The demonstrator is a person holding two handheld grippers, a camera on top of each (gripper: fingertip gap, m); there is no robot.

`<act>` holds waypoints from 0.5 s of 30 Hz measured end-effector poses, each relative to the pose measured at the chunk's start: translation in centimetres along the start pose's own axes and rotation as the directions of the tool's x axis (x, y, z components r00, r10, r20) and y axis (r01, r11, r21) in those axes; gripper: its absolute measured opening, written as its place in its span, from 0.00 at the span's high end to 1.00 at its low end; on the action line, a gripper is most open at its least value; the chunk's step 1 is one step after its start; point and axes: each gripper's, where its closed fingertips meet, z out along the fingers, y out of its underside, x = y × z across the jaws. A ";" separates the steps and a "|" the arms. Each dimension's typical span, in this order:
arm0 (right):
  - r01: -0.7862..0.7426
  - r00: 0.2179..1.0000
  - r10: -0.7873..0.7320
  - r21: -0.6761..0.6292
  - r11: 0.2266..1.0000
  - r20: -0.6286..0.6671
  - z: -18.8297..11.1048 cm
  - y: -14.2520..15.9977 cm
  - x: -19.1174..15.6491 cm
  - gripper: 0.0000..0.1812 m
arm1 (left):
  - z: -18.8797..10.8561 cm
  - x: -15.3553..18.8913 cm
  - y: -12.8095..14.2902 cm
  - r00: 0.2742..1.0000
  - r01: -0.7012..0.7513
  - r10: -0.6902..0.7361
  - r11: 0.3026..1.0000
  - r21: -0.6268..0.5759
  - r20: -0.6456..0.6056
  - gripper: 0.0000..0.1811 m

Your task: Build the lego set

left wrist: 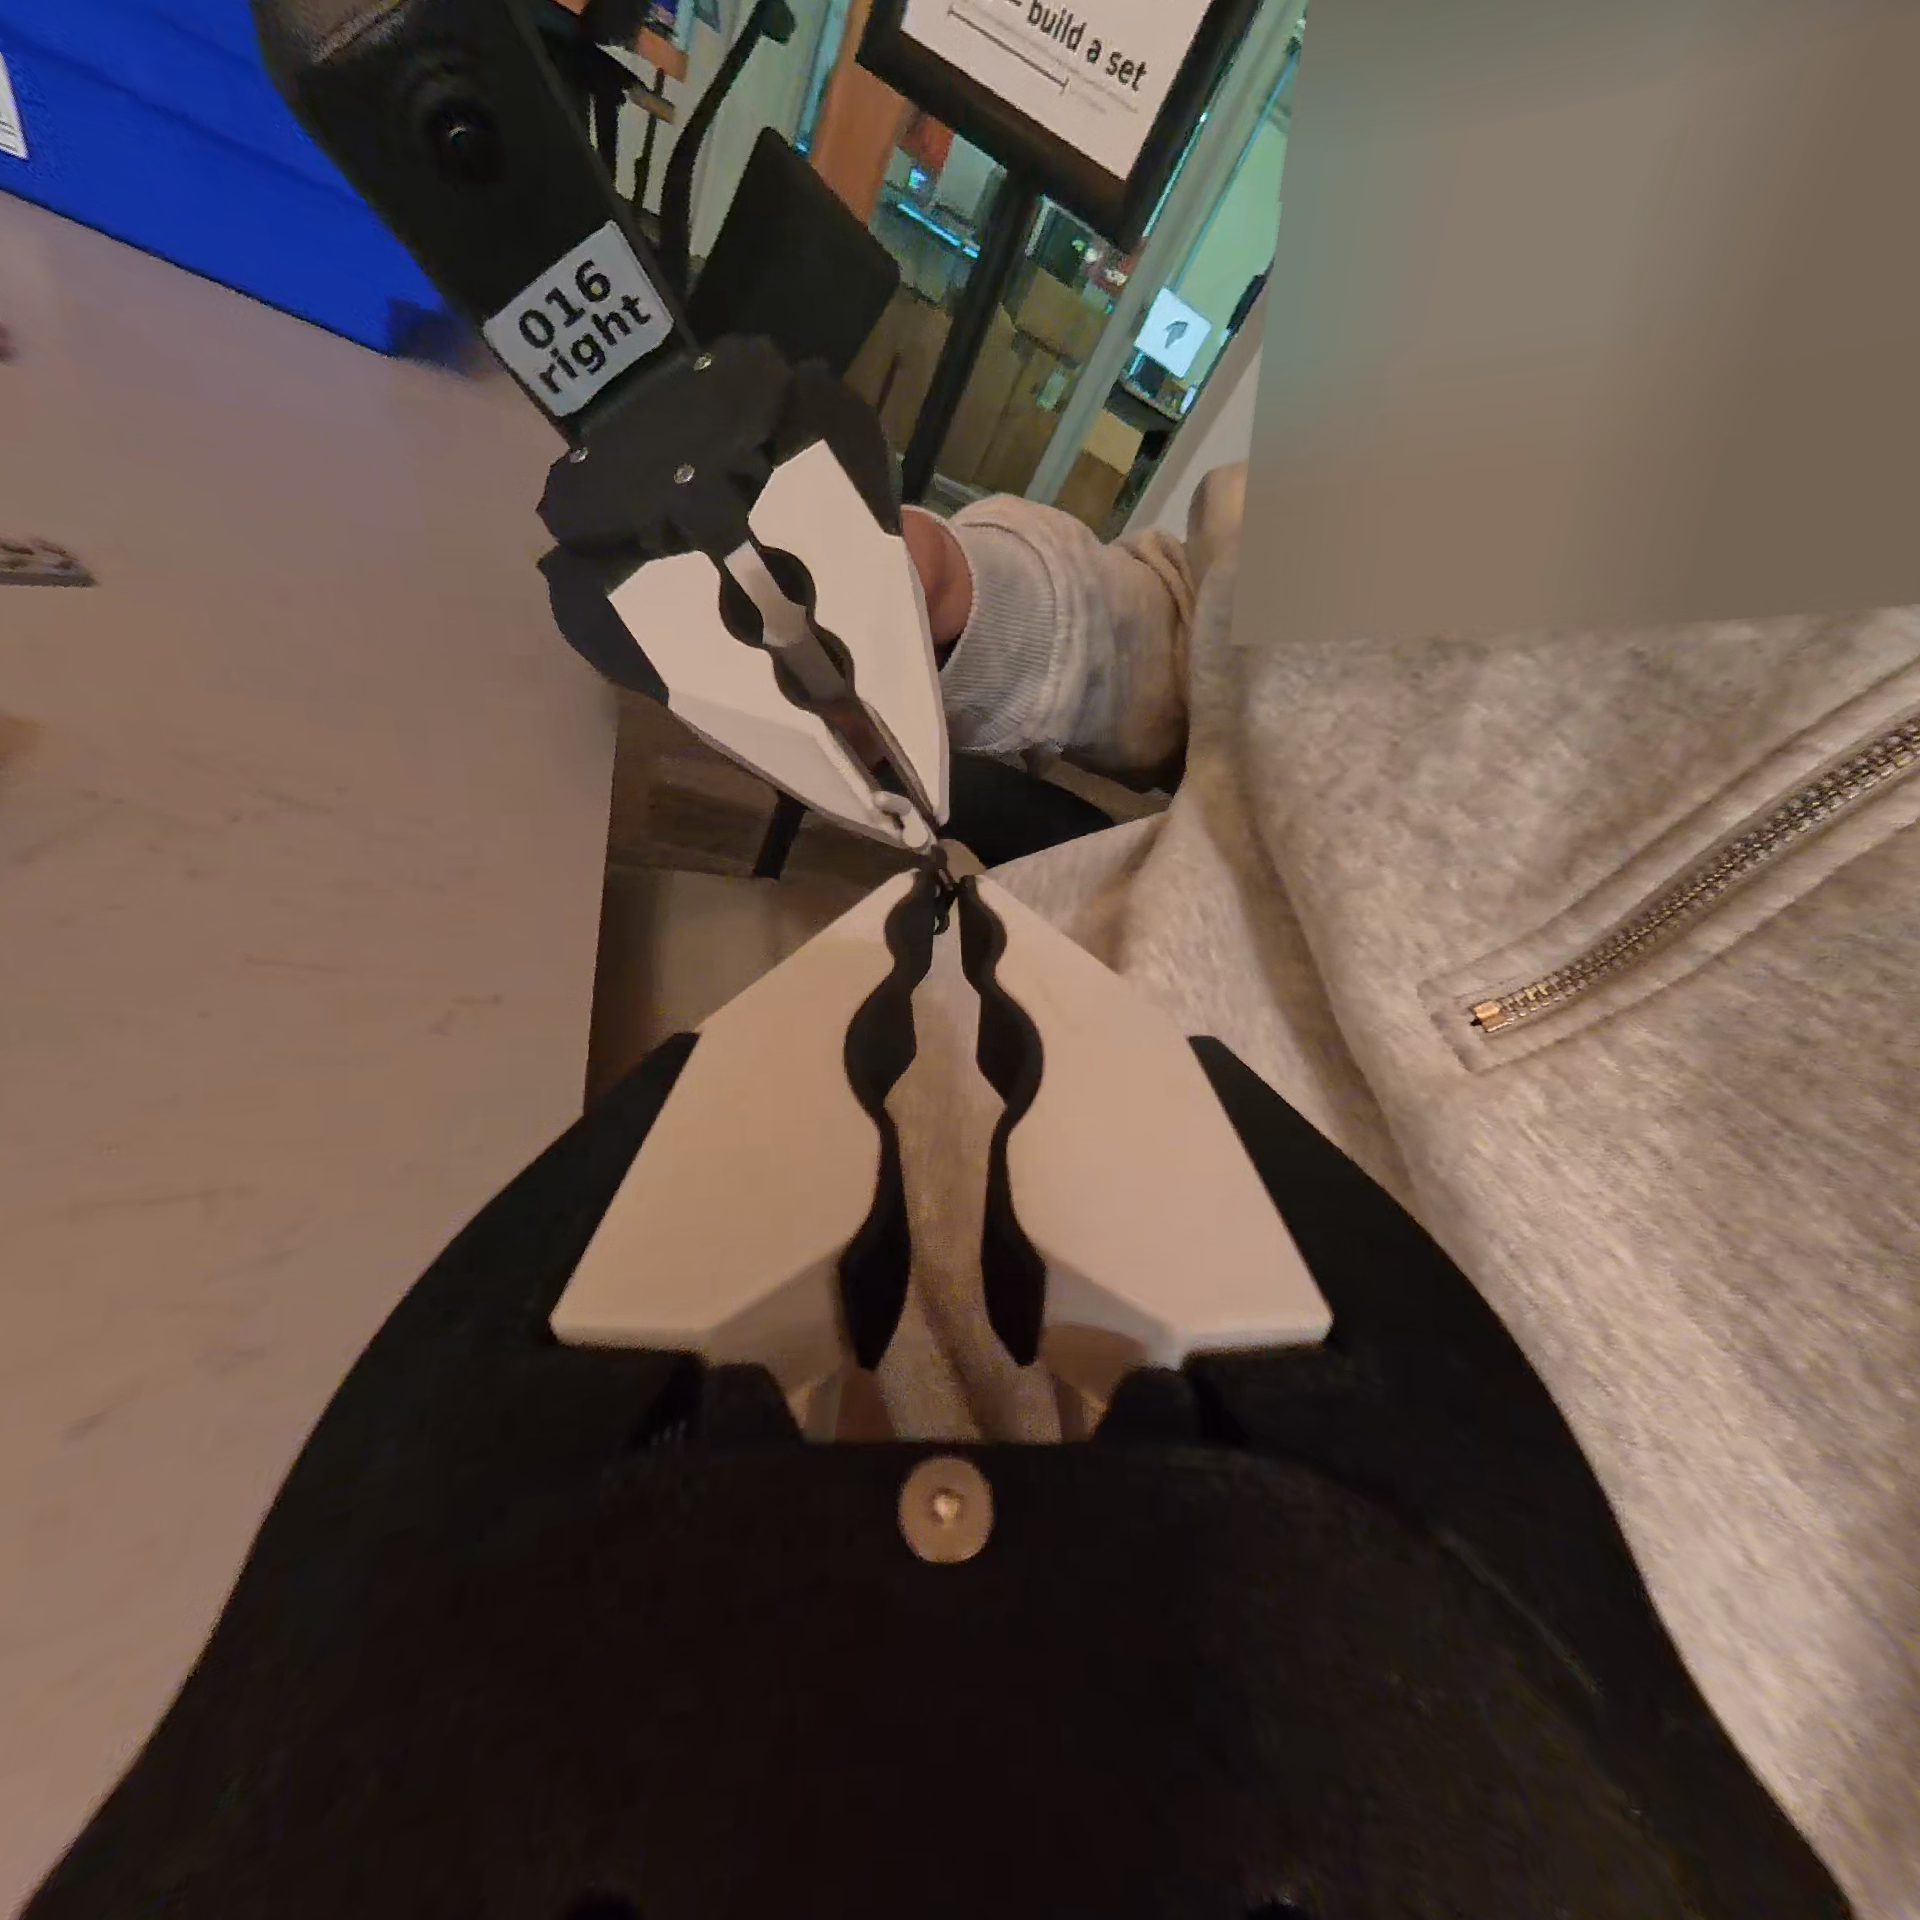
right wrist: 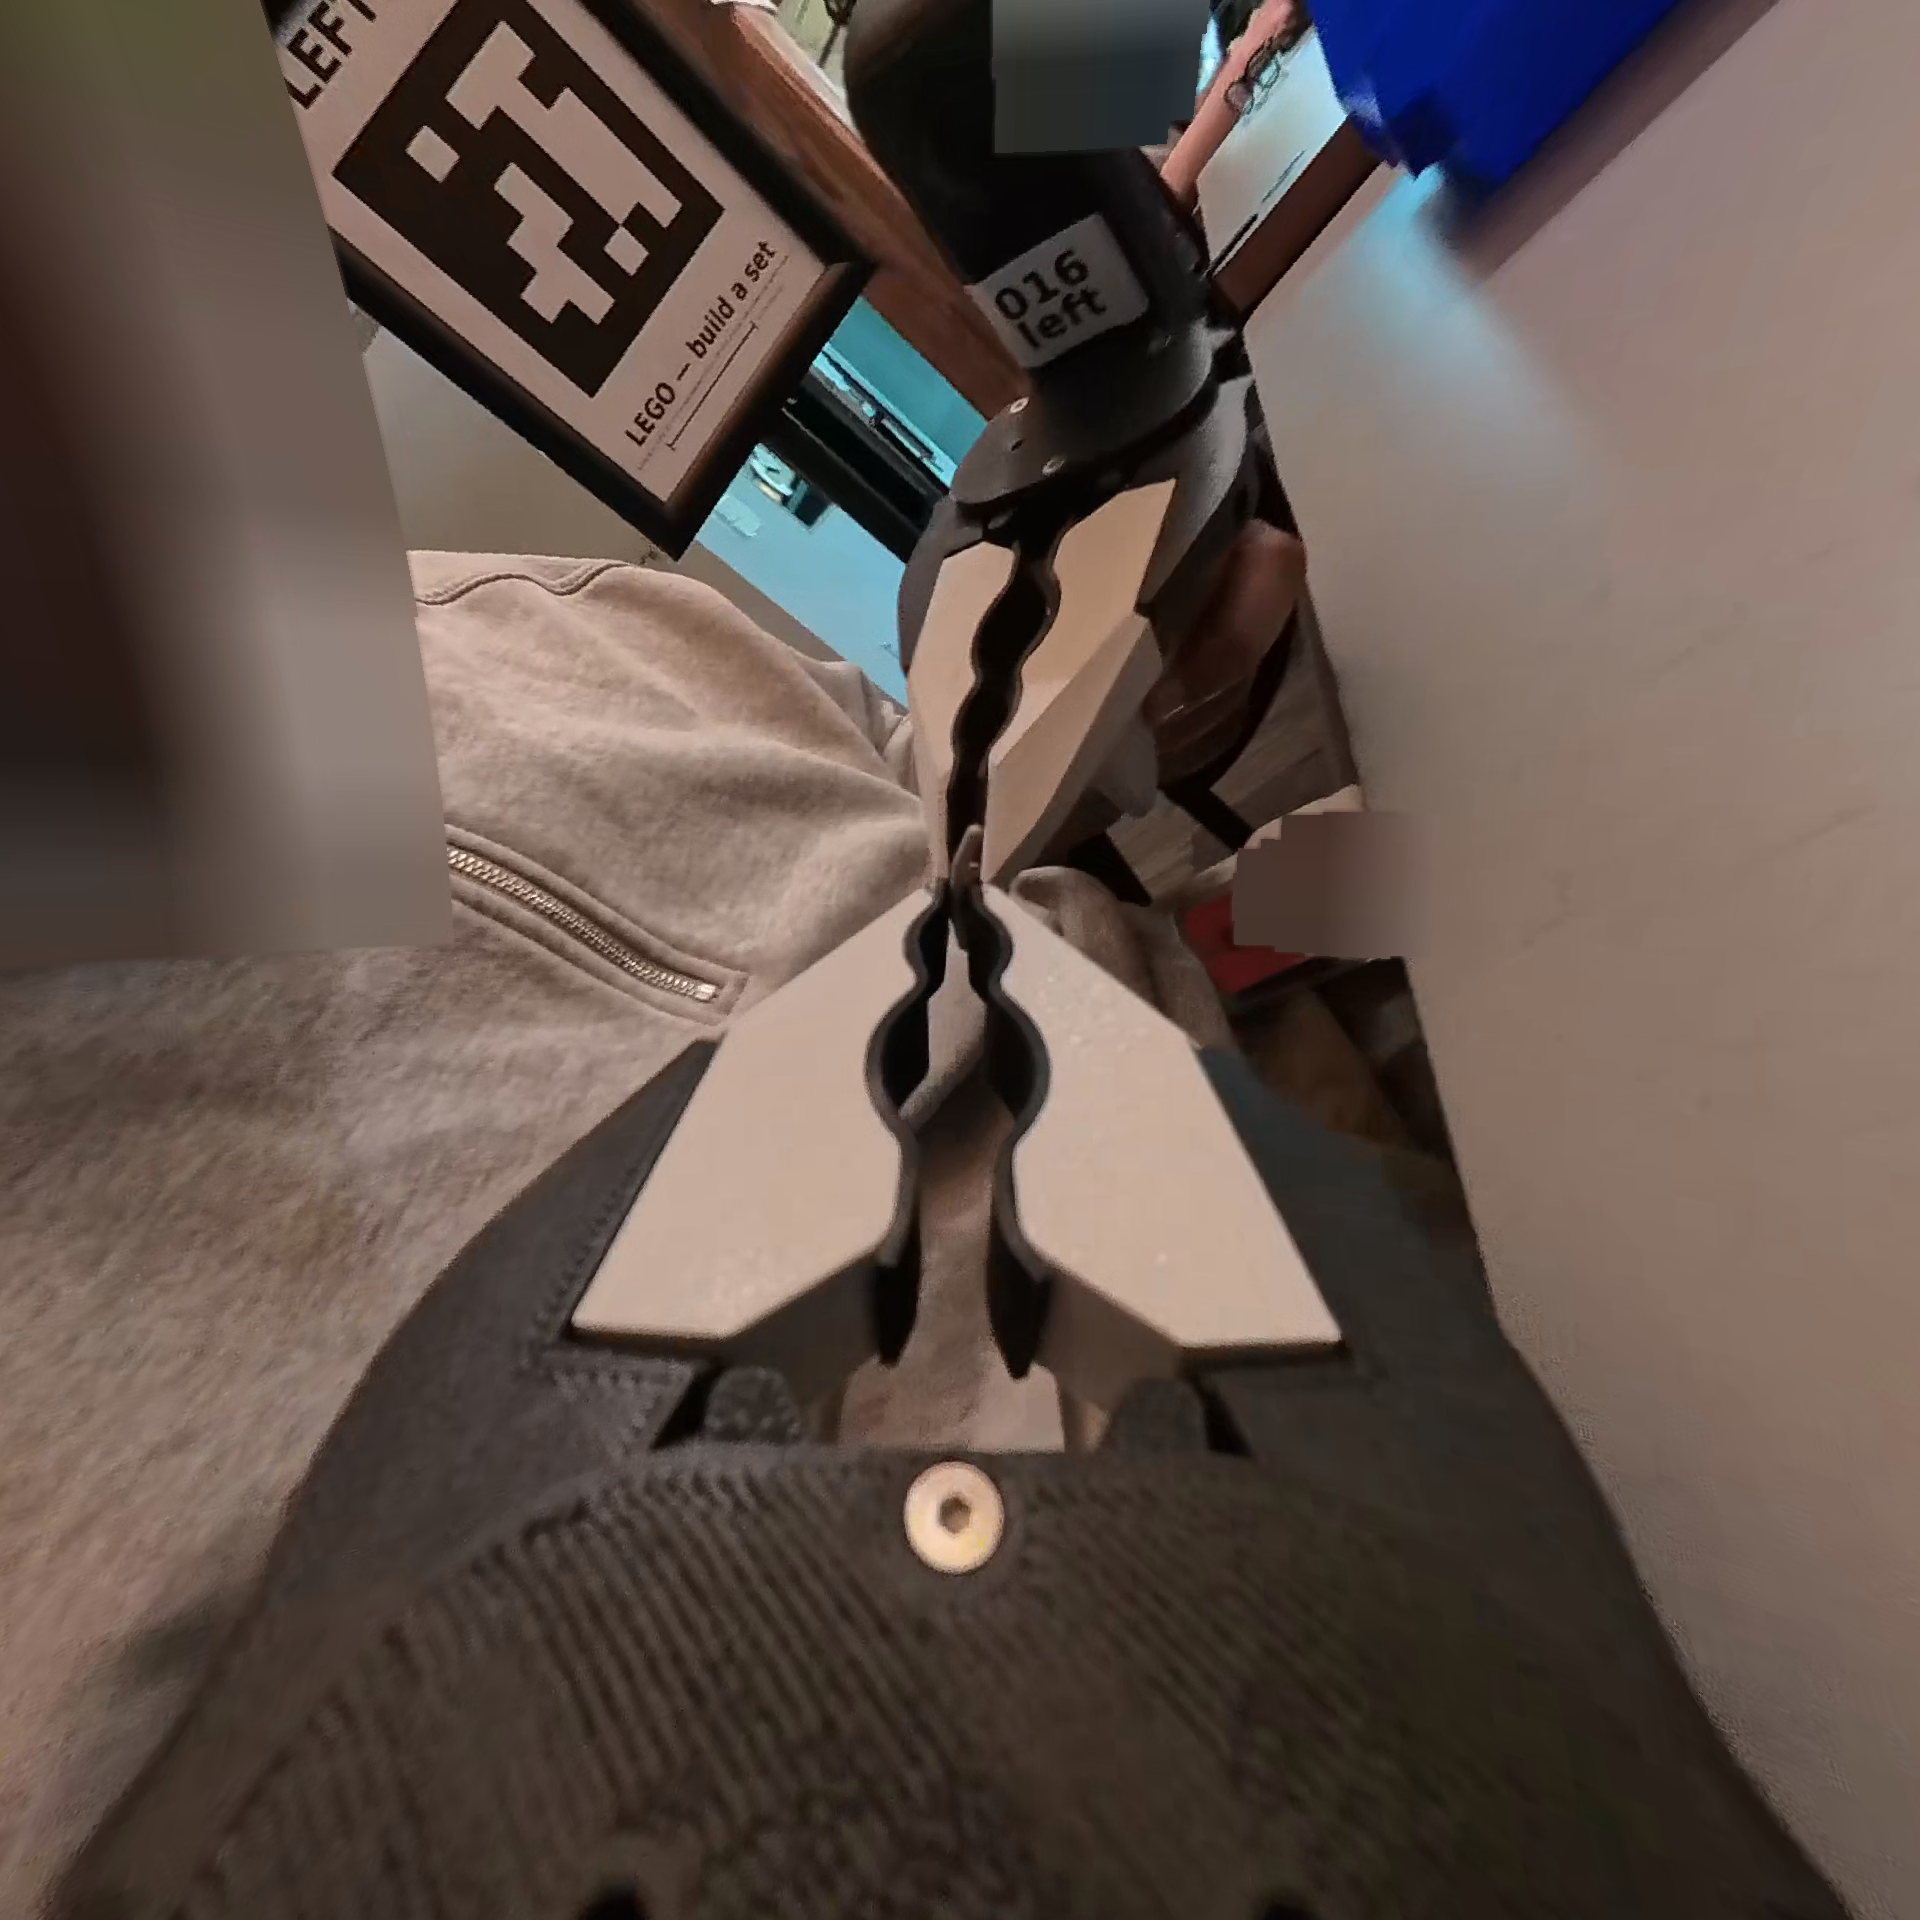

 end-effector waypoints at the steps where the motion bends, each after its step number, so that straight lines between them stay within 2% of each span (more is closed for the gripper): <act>1: -0.012 1.000 0.012 -0.008 1.000 0.007 0.0 0.1 0.0 1.00 | -0.1 0.0 0.0 1.000 0.005 -0.005 1.000 0.006 -0.005 0.99; 7: -0.080 0.996 0.084 -0.079 0.994 0.044 0.3 1.2 -0.4 1.00 | 0.3 0.8 0.7 0.997 0.038 -0.039 0.999 -0.022 -0.072 0.99; 11: -0.134 0.988 0.143 -0.148 0.980 0.051 0.7 3.0 -1.0 1.00 | 1.1 2.1 1.9 0.985 0.087 -0.094 0.995 -0.054 -0.143 0.99; 15: -0.229 0.969 0.239 -0.131 0.965 0.062 0.9 4.8 -1.4 1.00 | 1.8 3.1 3.0 0.969 0.159 -0.162 0.987 -0.030 -0.187 1.00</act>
